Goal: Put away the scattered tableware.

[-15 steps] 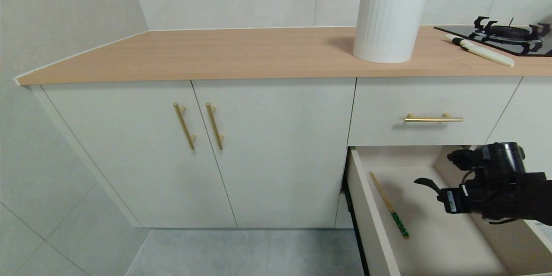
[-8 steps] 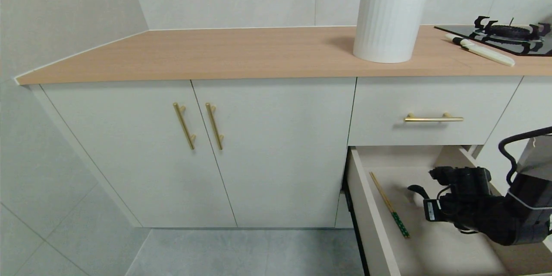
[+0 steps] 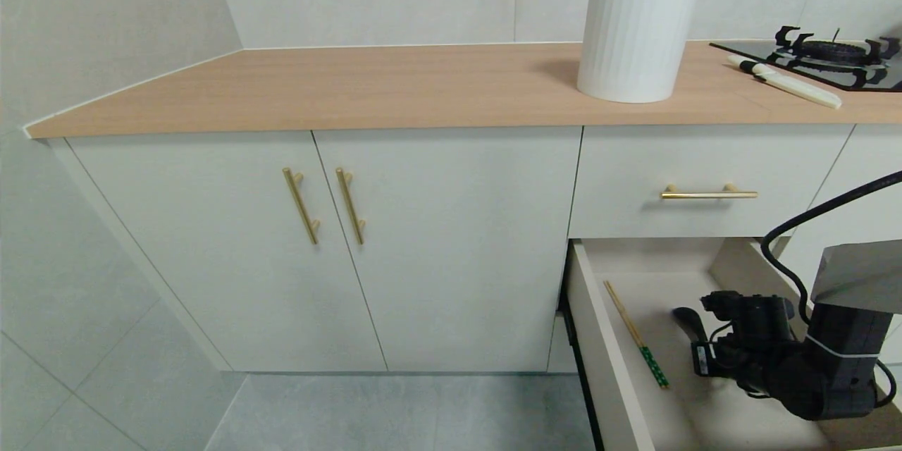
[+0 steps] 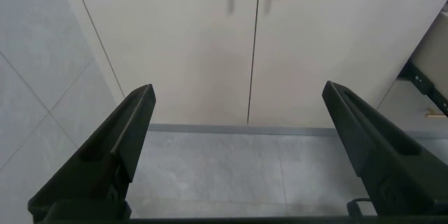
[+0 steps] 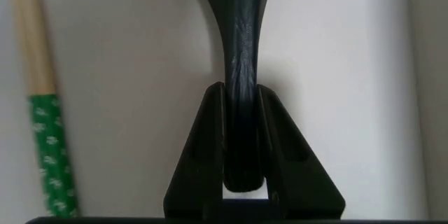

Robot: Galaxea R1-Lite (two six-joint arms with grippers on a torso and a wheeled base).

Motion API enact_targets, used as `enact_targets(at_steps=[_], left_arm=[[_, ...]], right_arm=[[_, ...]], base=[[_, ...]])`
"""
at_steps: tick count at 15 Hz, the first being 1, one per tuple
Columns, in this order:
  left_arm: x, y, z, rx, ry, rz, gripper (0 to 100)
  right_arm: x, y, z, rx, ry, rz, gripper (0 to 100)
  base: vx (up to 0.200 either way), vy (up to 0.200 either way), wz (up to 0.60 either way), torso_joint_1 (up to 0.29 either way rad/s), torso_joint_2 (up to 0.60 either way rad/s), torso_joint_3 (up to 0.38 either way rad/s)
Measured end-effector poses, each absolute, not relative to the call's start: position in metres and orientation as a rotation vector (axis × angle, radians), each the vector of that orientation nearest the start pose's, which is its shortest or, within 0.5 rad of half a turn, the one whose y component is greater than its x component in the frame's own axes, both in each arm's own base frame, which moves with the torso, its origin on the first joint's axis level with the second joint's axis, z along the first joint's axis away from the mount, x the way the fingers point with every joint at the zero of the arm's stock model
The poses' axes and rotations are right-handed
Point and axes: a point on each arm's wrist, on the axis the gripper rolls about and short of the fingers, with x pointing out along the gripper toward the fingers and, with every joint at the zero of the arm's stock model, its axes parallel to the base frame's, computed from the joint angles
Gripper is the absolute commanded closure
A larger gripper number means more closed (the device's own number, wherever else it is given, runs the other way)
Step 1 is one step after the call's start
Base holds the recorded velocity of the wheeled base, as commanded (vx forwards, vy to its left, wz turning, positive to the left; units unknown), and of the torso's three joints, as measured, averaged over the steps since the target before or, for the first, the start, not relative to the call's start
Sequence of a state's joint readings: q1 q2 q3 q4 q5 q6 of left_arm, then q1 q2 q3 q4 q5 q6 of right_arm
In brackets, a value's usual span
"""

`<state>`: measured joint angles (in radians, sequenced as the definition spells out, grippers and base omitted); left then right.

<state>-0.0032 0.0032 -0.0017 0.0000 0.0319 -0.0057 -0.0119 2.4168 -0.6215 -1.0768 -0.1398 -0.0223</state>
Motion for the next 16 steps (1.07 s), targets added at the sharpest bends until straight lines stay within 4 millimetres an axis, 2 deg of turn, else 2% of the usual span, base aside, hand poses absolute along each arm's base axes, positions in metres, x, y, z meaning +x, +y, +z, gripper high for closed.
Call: enact_targets(at_steps=[1, 5, 8, 10, 13, 16], left_arm=[[-0.023, 0.001, 0.076, -0.006, 0.001, 0.029, 0], [-0.023, 0.001, 0.076, -0.006, 0.001, 0.028, 0], [-0.023, 0.001, 0.076, -0.006, 0.001, 0.028, 0], [-0.023, 0.001, 0.076, -0.006, 0.001, 0.028, 0], [-0.023, 0.001, 0.076, -0.006, 0.001, 0.029, 0], [-0.023, 0.001, 0.076, -0.006, 0.001, 0.029, 0]], right_arm=[[0.336, -0.007, -0.057, -0.067, 0.719, -0.140, 0], [0.337, -0.007, -0.056, -0.065, 0.700, -0.142, 0], [0.335, -0.007, -0.046, -0.057, 0.676, -0.144, 0], [0.331, -0.007, -0.023, -0.040, 0.624, -0.146, 0], [0.313, -0.003, 0.025, -0.031, 0.567, -0.135, 0], [0.280, 0.001, 0.072, -0.026, 0.614, -0.097, 0]], base=[[0.000, 0.000, 0.00, 0.000, 0.00, 0.000], [0.000, 0.000, 0.00, 0.000, 0.00, 0.000], [0.000, 0.000, 0.00, 0.000, 0.00, 0.000], [0.000, 0.000, 0.00, 0.000, 0.00, 0.000], [0.000, 0.000, 0.00, 0.000, 0.00, 0.000], [0.000, 0.000, 0.00, 0.000, 0.00, 0.000]])
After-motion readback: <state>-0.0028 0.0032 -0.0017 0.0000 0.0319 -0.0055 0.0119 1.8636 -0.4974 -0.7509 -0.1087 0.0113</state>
